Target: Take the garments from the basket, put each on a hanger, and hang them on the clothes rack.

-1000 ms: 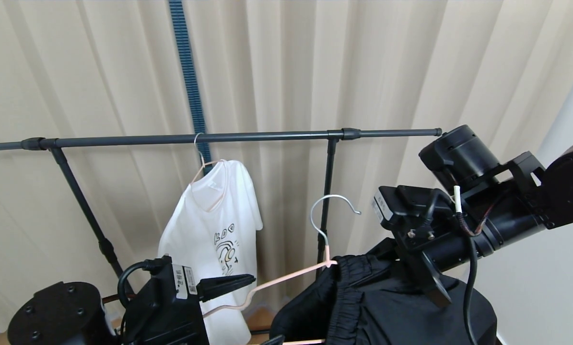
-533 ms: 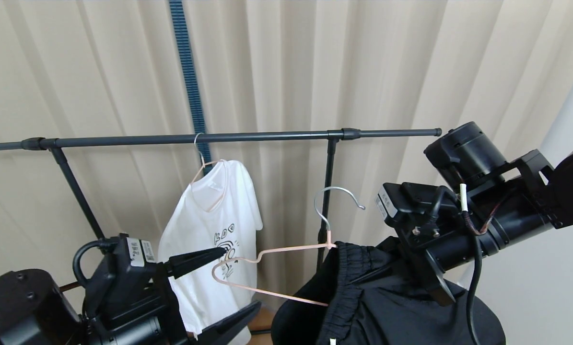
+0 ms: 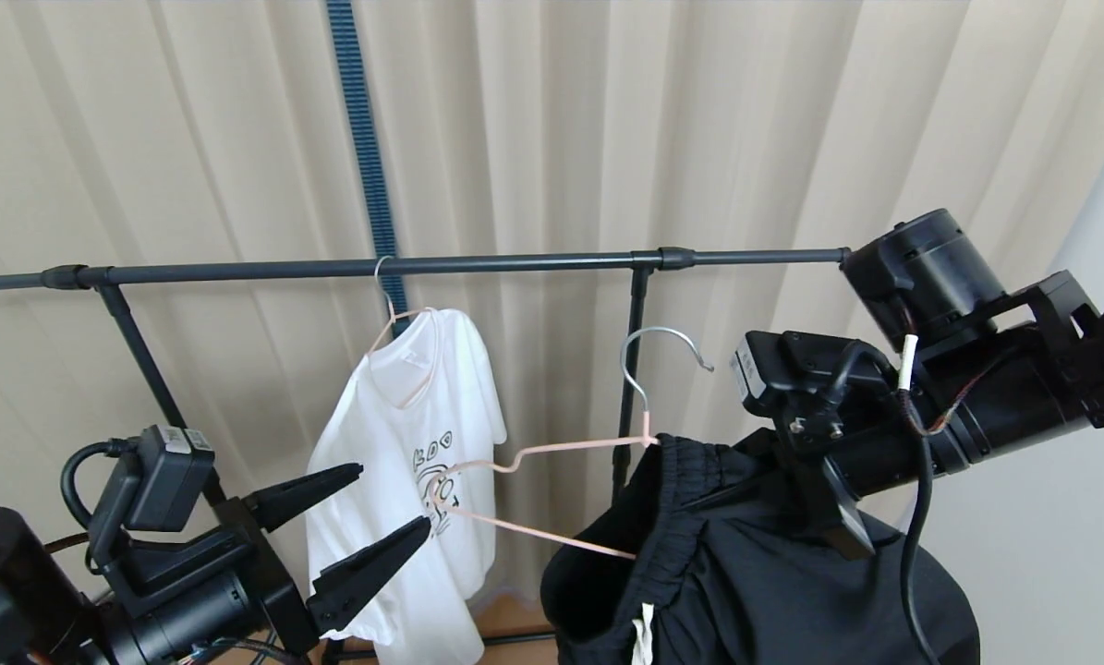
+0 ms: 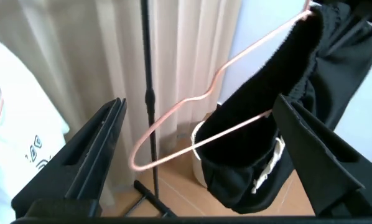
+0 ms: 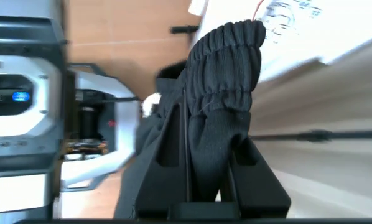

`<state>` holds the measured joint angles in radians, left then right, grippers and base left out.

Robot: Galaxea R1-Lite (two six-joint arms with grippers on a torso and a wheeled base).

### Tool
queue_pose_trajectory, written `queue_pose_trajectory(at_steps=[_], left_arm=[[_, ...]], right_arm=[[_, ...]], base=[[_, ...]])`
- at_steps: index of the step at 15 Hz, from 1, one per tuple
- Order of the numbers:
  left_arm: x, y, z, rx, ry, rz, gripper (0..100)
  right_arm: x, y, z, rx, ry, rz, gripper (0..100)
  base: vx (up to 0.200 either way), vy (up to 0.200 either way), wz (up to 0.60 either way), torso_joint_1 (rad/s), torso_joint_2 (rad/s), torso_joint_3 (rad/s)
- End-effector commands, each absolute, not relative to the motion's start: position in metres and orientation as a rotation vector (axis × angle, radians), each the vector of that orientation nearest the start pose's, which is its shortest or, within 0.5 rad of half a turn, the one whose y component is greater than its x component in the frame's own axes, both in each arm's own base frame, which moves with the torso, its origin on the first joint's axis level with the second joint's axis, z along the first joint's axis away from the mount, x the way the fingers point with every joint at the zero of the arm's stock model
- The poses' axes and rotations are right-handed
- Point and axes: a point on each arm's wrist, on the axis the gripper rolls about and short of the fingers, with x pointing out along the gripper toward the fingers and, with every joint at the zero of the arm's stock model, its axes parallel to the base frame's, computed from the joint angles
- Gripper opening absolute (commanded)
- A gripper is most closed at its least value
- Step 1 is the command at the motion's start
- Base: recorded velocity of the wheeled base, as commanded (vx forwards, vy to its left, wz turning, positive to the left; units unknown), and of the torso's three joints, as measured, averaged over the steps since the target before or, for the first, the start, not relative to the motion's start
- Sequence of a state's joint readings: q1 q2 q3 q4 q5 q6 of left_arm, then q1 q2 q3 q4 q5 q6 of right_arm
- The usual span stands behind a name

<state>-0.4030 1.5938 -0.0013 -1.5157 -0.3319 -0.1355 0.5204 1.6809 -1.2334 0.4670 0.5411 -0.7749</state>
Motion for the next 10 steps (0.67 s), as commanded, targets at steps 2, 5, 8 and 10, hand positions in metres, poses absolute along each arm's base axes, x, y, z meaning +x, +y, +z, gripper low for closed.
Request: queue_pose_trajectory(at_steps=[2, 5, 8, 10], left_arm=[[0.166, -0.072, 0.105, -0.170, 0.267, -0.680, 100], [0.178, -0.082, 0.099, -0.231, 0.426, -0.672, 100], [0.195, -0.105, 0.095, -0.267, 0.576, -0.696, 100], [0.208, -0.126, 0.087, -0.246, 0.619, -0.733, 100]], right_arm=[[0.239, 0.145, 0.219, -0.632, 0.457, 1.241, 0], [0.234, 0.133, 0.209, -0.629, 0.361, 1.186, 0], [0.218, 0.120, 0.182, -0.630, 0.302, 1.157, 0], [0.213, 0.118, 0.167, -0.630, 0.263, 1.145, 0]], base=[[0.000, 0.000, 0.00, 0.000, 0.00, 0.000], [0.000, 0.000, 0.00, 0.000, 0.00, 0.000], [0.000, 0.000, 0.00, 0.000, 0.00, 0.000], [0.000, 0.000, 0.00, 0.000, 0.00, 0.000]])
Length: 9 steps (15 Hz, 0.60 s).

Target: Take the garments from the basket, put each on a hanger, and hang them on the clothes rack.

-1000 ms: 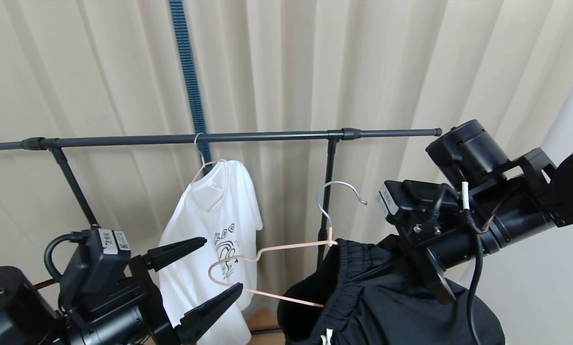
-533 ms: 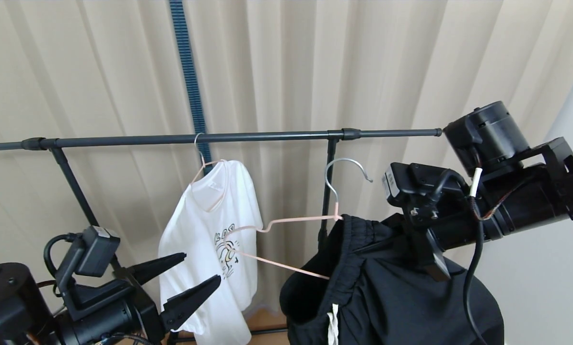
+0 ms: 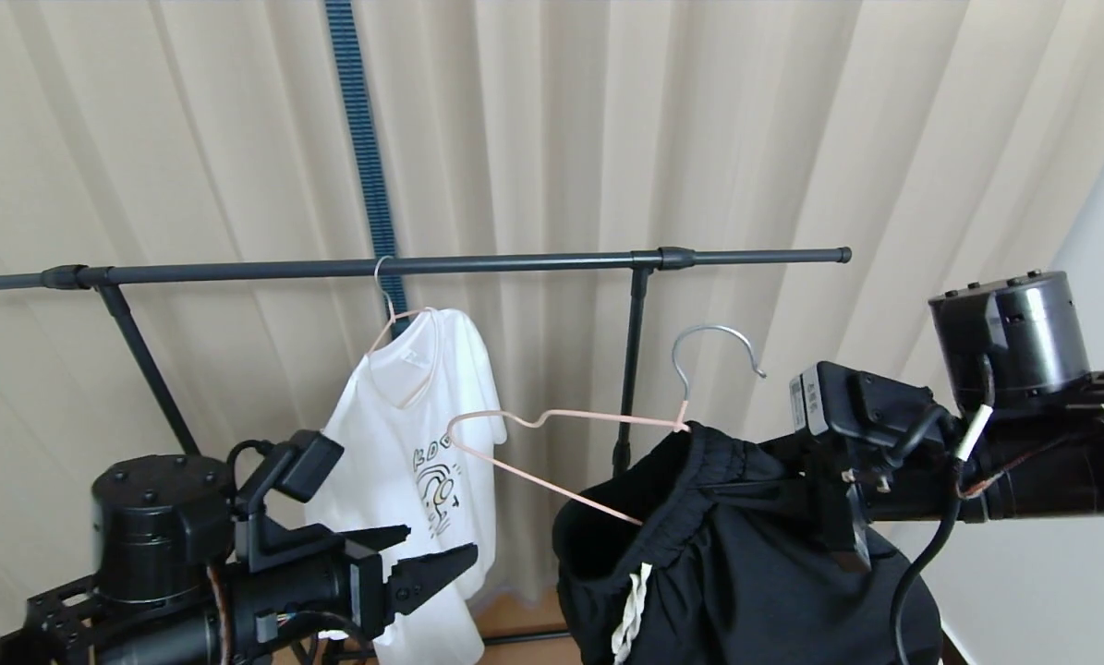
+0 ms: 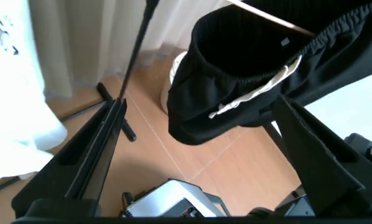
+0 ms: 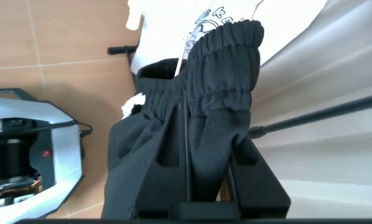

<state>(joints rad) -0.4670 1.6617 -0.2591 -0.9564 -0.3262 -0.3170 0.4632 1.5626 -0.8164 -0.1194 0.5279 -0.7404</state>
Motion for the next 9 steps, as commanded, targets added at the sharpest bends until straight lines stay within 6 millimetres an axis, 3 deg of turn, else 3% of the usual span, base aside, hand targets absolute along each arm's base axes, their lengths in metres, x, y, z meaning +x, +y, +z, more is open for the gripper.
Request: queue_pose_trajectory(at_steps=[1, 2, 9], left_arm=[[0.208, -0.126, 0.087, -0.246, 0.619, -0.733, 100], [0.218, -0.144, 0.073, -0.220, 0.658, -0.733, 100], [0.240, -0.172, 0.053, -0.200, 0.691, -0.754, 100]], right_arm=[[0.213, 0.118, 0.167, -0.630, 0.263, 1.145, 0], [0.214, 0.119, 0.167, -0.617, 0.233, 1.130, 0], [0.205, 0.115, 0.180, -0.561, 0.210, 1.105, 0]], base=[[0.000, 0.000, 0.00, 0.000, 0.00, 0.000], [0.000, 0.000, 0.00, 0.000, 0.00, 0.000], [0.000, 0.000, 0.00, 0.000, 0.00, 0.000]])
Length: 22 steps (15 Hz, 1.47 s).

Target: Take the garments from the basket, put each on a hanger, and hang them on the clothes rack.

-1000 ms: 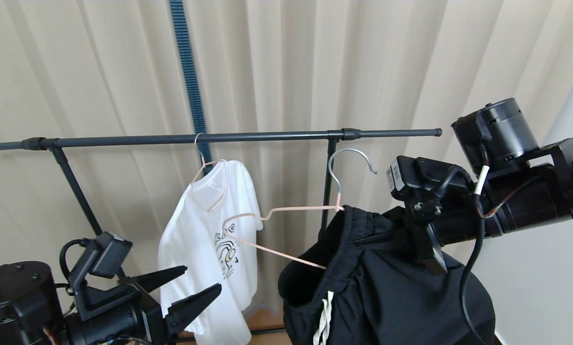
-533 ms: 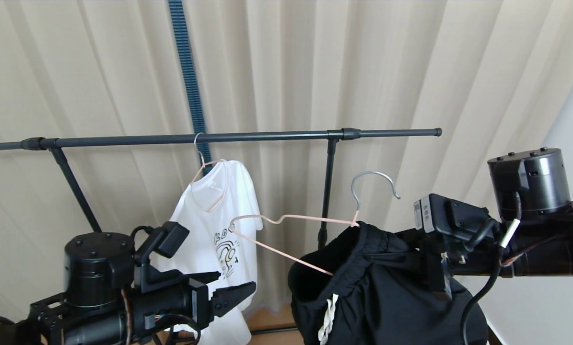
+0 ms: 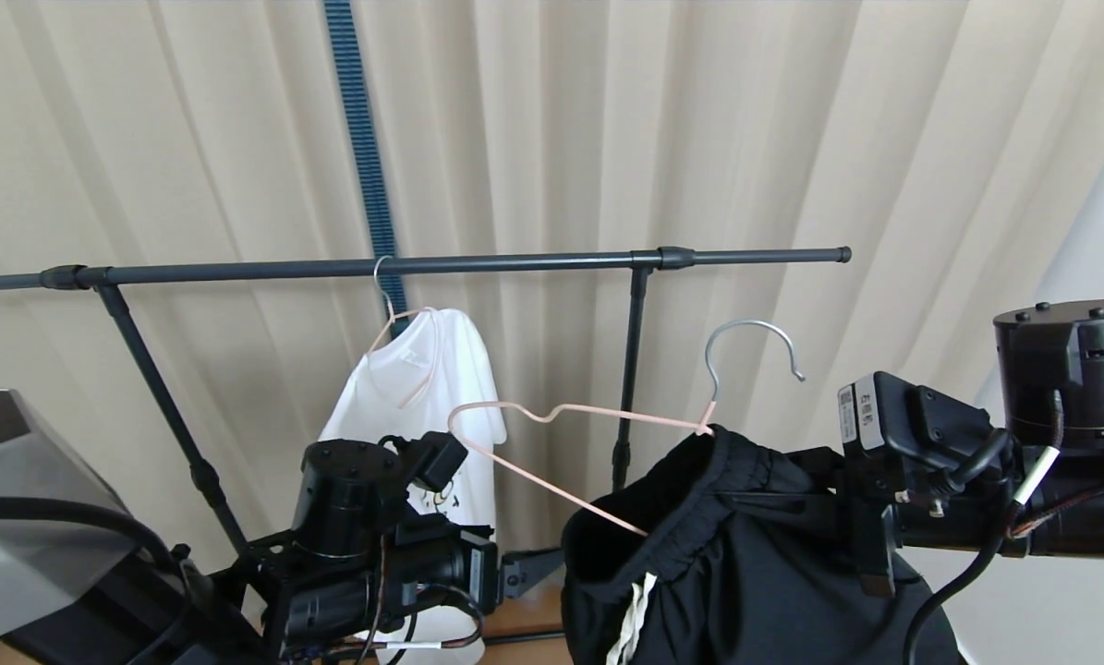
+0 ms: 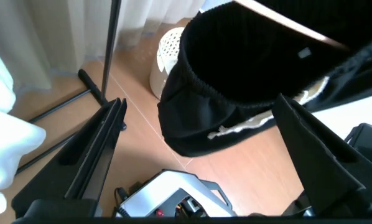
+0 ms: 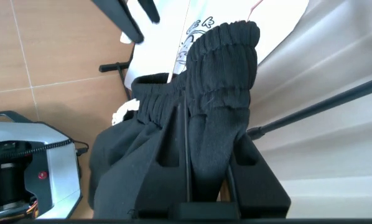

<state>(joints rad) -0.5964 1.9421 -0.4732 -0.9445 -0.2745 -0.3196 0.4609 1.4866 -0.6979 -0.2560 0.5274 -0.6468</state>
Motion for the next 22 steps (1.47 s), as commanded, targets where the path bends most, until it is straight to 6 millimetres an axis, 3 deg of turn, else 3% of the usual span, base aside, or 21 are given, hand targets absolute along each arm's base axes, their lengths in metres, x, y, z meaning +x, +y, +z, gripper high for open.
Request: queue_pose_trajectory(at_steps=[1, 10, 17, 18, 22], left_arm=[[0.242, -0.174, 0.052, -0.200, 0.691, -0.754, 100], [0.270, -0.197, 0.035, -0.219, 0.650, -0.718, 100], [0.264, -0.213, 0.025, -0.185, 0.666, -0.720, 100], [0.263, -0.212, 0.025, -0.180, 0.664, -0.708, 0], [0.252, -0.205, 0.031, -0.163, 0.594, -0.723, 0]], right_arm=[[0.204, 0.114, 0.181, -0.561, 0.207, 1.104, 0], [0.188, 0.115, 0.187, -0.558, 0.176, 1.130, 0], [0.186, 0.116, 0.189, -0.557, 0.170, 1.135, 0], [0.186, 0.116, 0.188, -0.556, 0.174, 1.135, 0], [0.192, 0.114, 0.186, -0.550, 0.188, 1.113, 0]], base=[[0.000, 0.000, 0.00, 0.000, 0.00, 0.000], [0.000, 0.000, 0.00, 0.000, 0.00, 0.000], [0.000, 0.000, 0.00, 0.000, 0.00, 0.000], [0.000, 0.000, 0.00, 0.000, 0.00, 0.000], [0.000, 0.000, 0.00, 0.000, 0.00, 0.000]])
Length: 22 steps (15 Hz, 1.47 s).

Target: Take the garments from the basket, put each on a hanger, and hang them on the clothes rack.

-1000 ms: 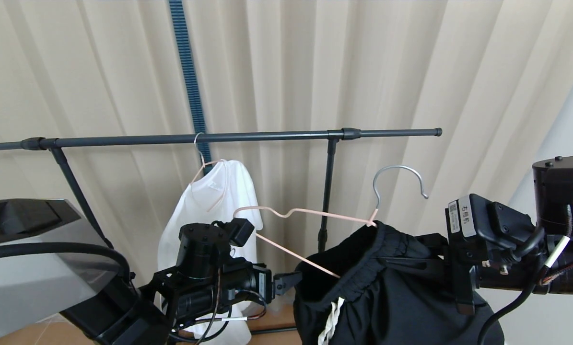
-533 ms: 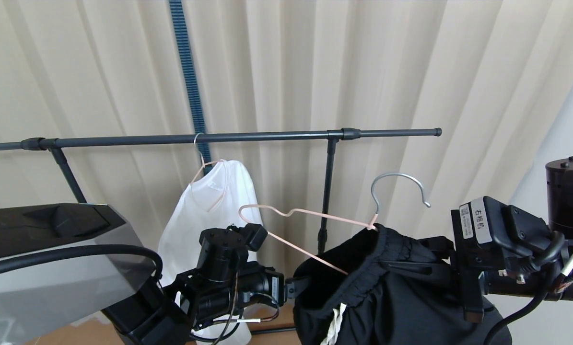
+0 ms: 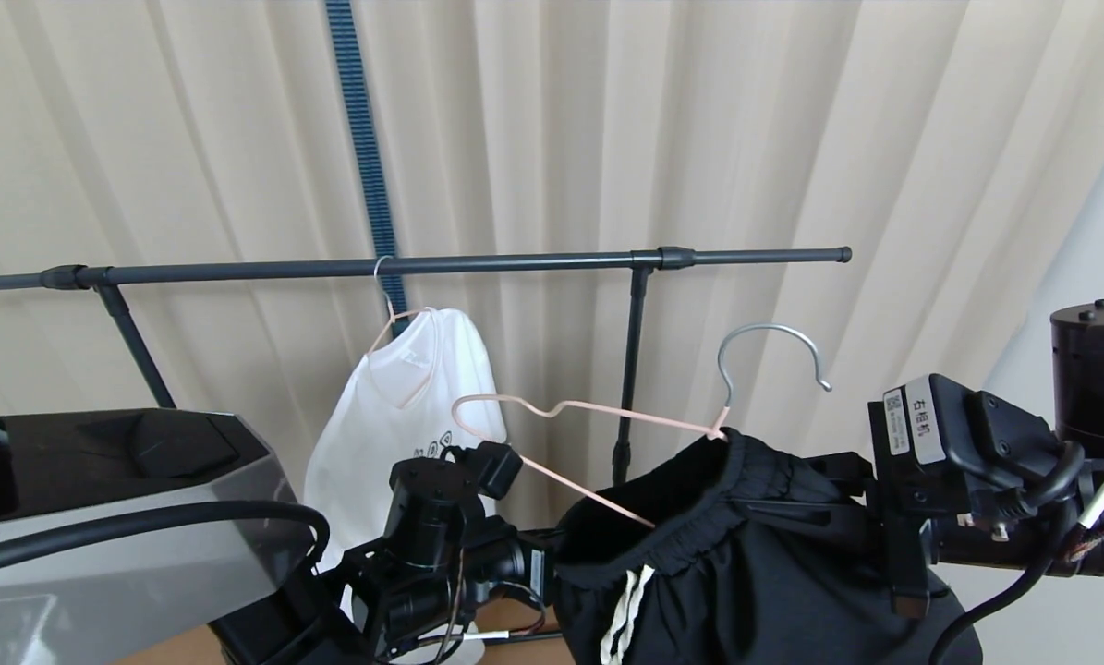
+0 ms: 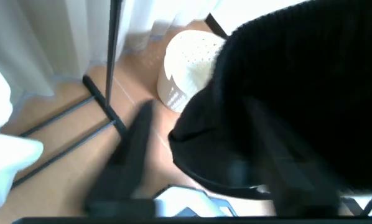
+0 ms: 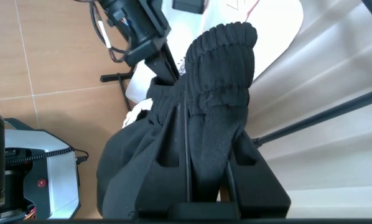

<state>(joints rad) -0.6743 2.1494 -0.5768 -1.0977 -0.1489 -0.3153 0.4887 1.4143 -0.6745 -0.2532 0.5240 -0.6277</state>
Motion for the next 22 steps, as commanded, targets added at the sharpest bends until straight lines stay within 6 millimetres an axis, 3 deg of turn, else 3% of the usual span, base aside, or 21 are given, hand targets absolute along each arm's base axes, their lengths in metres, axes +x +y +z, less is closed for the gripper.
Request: queue_pose_trajectory(at_steps=[1, 8, 17, 22], left_arm=[[0.249, -0.203, 0.032, -0.154, 0.585, -0.725, 0], [0.235, -0.185, 0.053, -0.154, 0.467, -0.684, 0], [0.250, -0.155, 0.080, -0.148, 0.341, -0.591, 0], [0.257, -0.144, 0.081, -0.142, 0.328, -0.549, 0]], right_arm=[[0.193, 0.112, 0.186, -0.548, 0.192, 1.105, 0], [0.196, 0.108, 0.182, -0.543, 0.218, 1.089, 0], [0.196, 0.108, 0.170, -0.544, 0.267, 1.102, 0], [0.202, 0.111, 0.158, -0.546, 0.314, 1.114, 0]], base=[[0.000, 0.000, 0.00, 0.000, 0.00, 0.000], [0.000, 0.000, 0.00, 0.000, 0.00, 0.000], [0.000, 0.000, 0.00, 0.000, 0.00, 0.000], [0.000, 0.000, 0.00, 0.000, 0.00, 0.000]])
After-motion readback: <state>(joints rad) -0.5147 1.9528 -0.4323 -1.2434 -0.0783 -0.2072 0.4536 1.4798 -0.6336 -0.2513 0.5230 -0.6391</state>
